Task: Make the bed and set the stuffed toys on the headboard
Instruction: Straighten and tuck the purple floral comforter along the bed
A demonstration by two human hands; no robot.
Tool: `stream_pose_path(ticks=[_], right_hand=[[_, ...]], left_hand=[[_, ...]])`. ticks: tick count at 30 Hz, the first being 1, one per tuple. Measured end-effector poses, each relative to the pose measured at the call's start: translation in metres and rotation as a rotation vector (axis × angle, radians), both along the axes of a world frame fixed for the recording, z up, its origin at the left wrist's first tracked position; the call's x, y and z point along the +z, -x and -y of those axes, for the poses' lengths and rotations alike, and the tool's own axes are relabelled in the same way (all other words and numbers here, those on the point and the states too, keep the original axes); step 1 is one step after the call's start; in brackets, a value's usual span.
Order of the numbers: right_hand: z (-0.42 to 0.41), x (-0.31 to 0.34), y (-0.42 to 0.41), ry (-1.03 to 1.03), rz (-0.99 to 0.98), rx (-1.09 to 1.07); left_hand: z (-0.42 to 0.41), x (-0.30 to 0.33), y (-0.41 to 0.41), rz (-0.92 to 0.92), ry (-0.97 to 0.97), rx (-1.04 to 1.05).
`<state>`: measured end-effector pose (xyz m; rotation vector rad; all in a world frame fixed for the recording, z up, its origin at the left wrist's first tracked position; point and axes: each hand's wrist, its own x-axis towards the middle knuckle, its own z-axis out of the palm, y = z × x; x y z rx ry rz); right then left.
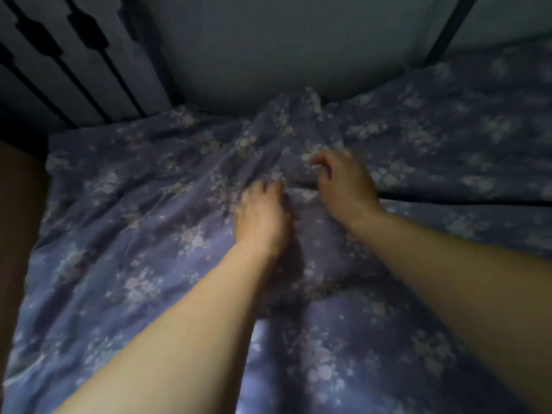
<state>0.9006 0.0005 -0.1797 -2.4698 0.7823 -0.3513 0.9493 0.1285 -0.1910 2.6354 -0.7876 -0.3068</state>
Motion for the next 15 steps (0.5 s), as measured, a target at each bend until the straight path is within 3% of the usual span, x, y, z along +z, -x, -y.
stream_pose_path(ticks=[4,7,12,15], right_hand=[[0.053,-0.013,-0.016,0.049,-0.015,-0.025],[0.085,-0.023,-0.034,0.044,-0.004,-0.043],[0.124,-0.032,-0.07,0.031,-0.03,-0.022],[0.146,-0.038,-0.094,-0.057,-0.114,-0.012]], left_hand=[[0.05,-0.027,-0.013,0.018,-0.113,-0.109],[0.073,-0.03,-0.03,-0.133,-0.142,-0.043],[0.1,-0.032,-0.086,-0.298,-0.44,-0.059],[0.108,-0.032,-0.102,-0.466,-0.495,0.006]])
